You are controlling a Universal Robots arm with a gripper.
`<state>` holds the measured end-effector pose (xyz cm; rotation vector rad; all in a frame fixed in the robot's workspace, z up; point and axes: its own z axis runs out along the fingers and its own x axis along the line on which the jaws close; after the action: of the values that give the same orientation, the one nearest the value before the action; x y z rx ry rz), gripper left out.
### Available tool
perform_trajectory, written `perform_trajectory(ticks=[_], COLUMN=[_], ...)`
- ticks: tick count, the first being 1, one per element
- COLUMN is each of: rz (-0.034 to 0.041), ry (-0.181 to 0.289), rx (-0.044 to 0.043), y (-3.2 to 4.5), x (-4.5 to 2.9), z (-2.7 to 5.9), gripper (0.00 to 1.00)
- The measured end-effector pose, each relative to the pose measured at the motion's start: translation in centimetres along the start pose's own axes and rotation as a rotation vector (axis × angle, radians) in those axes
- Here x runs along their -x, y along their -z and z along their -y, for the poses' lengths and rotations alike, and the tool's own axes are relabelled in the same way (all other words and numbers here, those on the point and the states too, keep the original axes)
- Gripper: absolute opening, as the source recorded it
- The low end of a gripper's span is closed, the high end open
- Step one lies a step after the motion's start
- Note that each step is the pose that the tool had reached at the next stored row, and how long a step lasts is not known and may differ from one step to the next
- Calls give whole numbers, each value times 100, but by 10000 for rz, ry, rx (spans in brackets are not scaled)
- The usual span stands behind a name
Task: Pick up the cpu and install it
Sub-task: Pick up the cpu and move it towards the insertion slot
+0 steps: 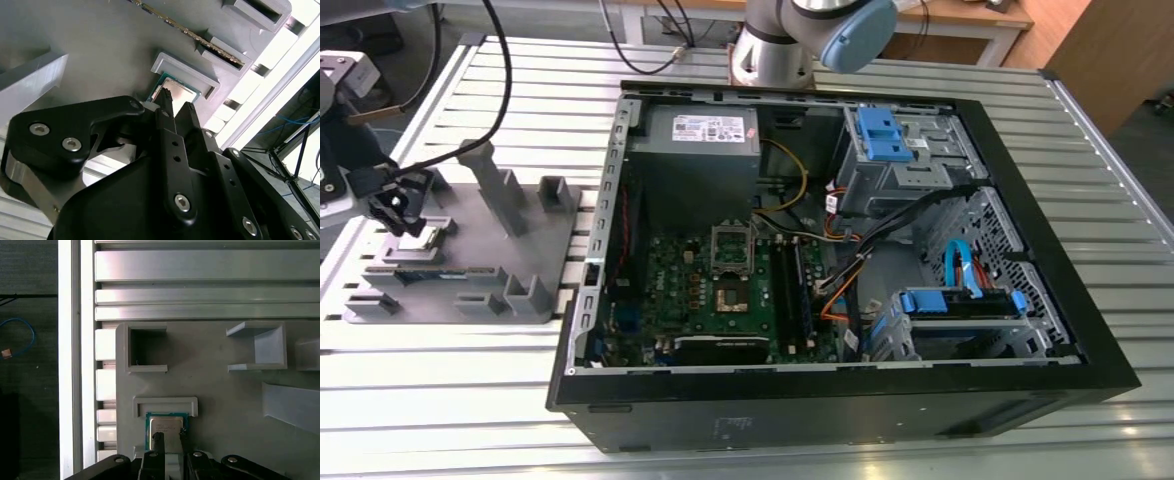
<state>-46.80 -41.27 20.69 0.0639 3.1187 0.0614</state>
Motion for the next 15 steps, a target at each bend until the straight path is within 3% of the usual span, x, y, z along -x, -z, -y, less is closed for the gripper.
perform_trajectory(ticks=[1,2,4,7,10,11,15], rz=[1,0,0,0,0,0,18], ry=[0,0,-1,0,0,-1,7], rx=[0,0,0,0,0,0,1], y=[0,0,-1,-1,-2,-2,-41], x=[0,0,0,0,0,0,-1], z=[0,0,-1,-1,-2,-2,-2], gripper=[23,35,35,53,58,65,65])
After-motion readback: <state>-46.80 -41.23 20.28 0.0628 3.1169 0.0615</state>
